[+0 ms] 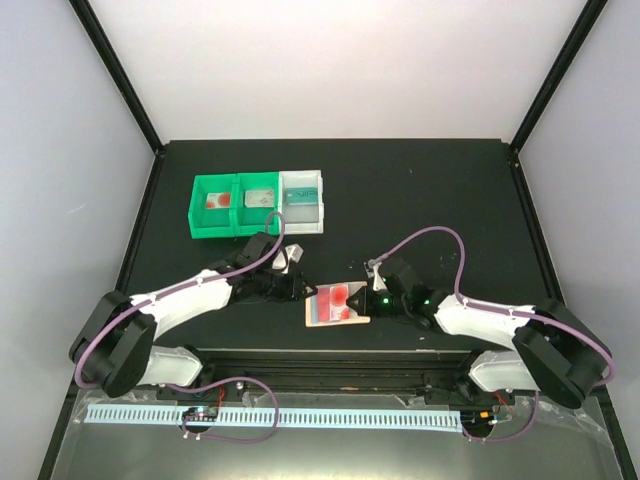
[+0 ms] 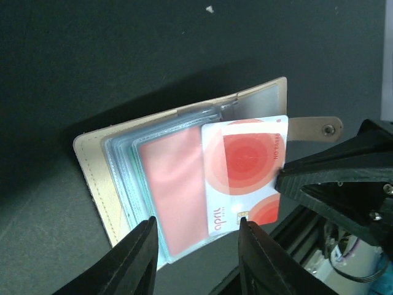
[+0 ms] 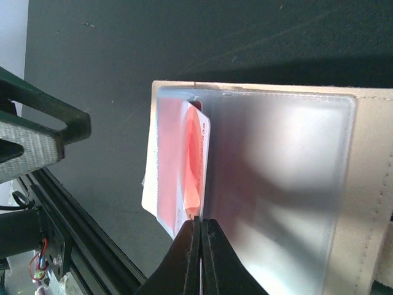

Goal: Take the credit cards out of the card holder

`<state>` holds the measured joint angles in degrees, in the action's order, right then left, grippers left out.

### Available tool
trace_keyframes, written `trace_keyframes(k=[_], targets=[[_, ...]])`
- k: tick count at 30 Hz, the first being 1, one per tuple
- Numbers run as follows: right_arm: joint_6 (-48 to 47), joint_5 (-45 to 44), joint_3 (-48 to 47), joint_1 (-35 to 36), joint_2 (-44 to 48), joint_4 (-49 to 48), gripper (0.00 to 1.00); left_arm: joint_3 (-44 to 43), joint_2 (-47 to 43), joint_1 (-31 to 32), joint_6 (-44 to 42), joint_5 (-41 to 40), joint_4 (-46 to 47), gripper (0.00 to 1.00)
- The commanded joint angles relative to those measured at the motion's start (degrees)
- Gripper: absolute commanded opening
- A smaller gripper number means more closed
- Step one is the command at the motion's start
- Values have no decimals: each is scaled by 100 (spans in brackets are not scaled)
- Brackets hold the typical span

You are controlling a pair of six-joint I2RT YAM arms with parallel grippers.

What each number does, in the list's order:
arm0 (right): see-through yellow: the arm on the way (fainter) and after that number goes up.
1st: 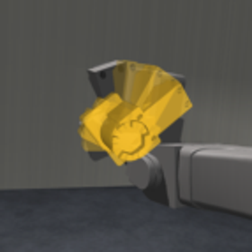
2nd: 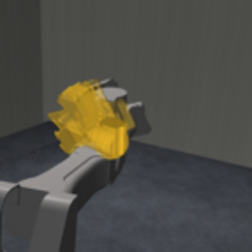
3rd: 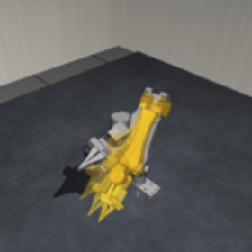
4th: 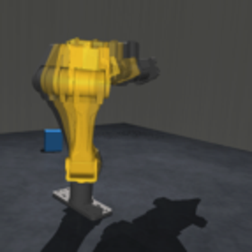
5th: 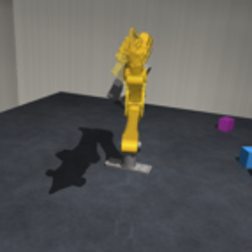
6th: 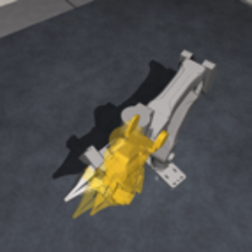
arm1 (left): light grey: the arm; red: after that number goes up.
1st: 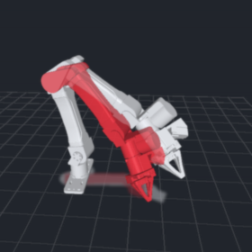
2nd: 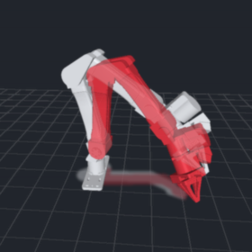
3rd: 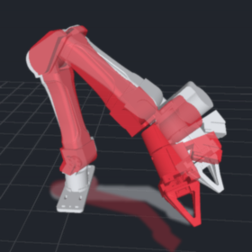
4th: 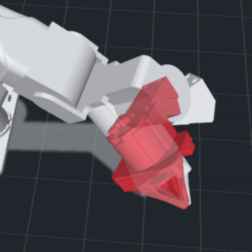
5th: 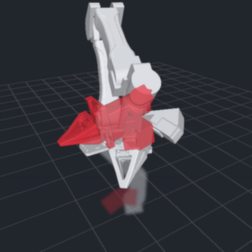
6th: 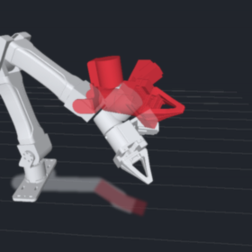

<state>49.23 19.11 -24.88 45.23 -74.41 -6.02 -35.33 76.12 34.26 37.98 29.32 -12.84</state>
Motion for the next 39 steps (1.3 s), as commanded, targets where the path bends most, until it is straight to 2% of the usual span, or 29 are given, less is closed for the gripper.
trace_keyframes(k=[1,5,8,12,22,24,29,39], targets=[[-47,-312,-15,-37,313,274,1,-163,-329,43,149,-24,-130,40],[-59,-480,-8,-33,453,396,1,-110,-630,39,190,-22,-90,45],[-46,-532,24,-38,473,394,1,-87,-619,37,212,101,34,45],[86,-387,152,-37,435,128,1,175,-547,61,413,522,793,41],[143,-252,249,-34,206,1,1,294,584,422,662,616,1922,33],[141,-241,284,-39,169,-29,1,241,845,493,679,569,2037,28],[-7,-357,241,-35,166,136,1,-12,1427,588,584,276,1748,23],[-222,-595,275,-244,580,528,1,-12,1738,591,272,-109,1260,24]])
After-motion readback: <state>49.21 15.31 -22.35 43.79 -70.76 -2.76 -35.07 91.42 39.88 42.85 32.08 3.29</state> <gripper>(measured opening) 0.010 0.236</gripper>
